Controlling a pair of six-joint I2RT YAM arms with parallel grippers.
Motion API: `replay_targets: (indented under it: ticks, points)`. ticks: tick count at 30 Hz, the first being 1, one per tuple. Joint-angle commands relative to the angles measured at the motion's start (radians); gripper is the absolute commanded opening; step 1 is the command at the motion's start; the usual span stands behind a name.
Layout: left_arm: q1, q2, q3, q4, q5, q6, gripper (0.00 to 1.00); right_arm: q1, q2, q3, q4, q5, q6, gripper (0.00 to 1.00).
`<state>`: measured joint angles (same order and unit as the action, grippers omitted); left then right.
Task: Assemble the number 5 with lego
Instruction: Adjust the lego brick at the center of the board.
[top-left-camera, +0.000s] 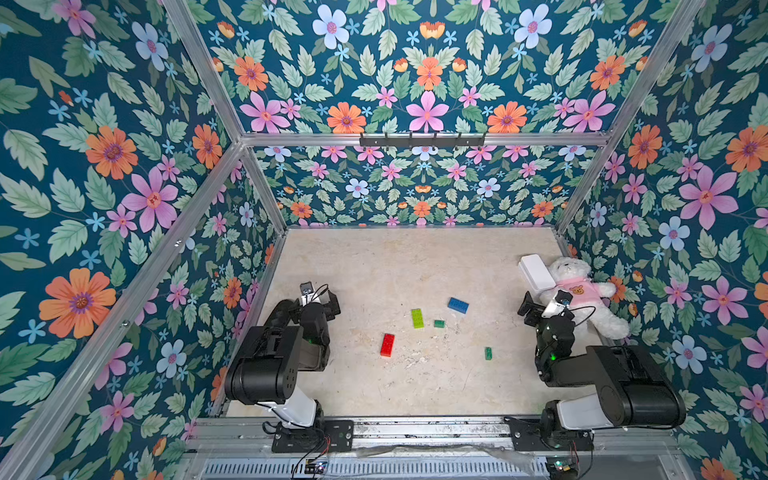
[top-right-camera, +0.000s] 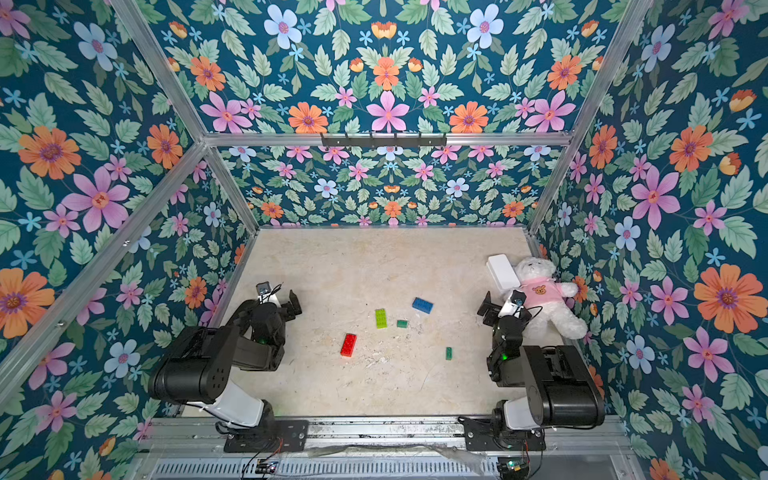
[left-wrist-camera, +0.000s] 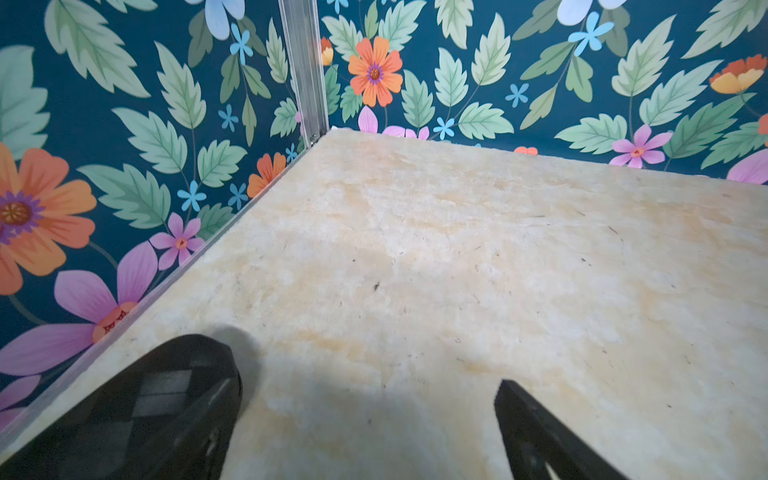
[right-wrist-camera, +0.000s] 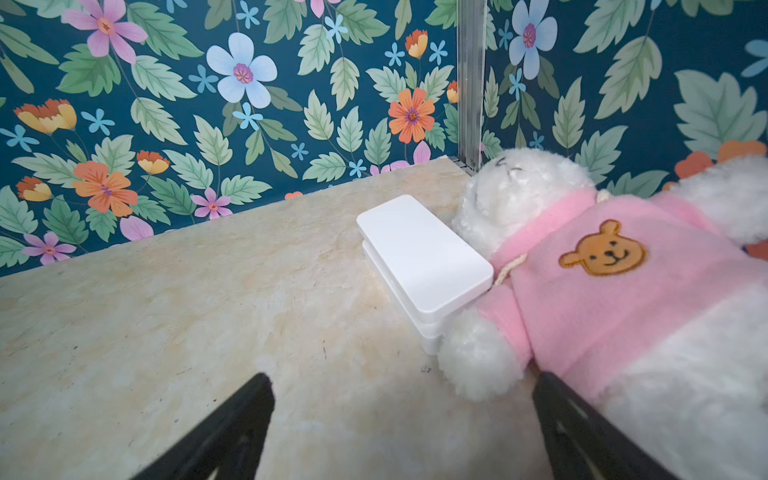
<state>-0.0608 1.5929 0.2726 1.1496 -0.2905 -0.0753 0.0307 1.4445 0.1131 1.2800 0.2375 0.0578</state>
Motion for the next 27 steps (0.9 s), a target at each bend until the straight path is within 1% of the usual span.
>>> replay_targets:
  ticks: [1, 23, 25, 27]
  points:
    - [0.001, 0.01, 0.005, 0.087, 0.002, 0.045, 0.99, -0.001, 0.008, 0.008, 0.093, -0.01, -0.035, 0.99]
    - [0.002, 0.009, 0.005, 0.089, 0.002, 0.043, 0.99, -0.001, 0.008, 0.01, 0.09, -0.011, -0.034, 0.99]
    - [0.001, 0.0, -0.001, 0.106, -0.009, 0.042, 0.99, -0.001, 0.002, 0.0, 0.11, 0.006, -0.037, 0.99]
    - [0.001, -0.05, 0.032, -0.023, 0.011, 0.047, 0.99, -0.001, -0.065, -0.007, 0.063, 0.017, -0.031, 0.99]
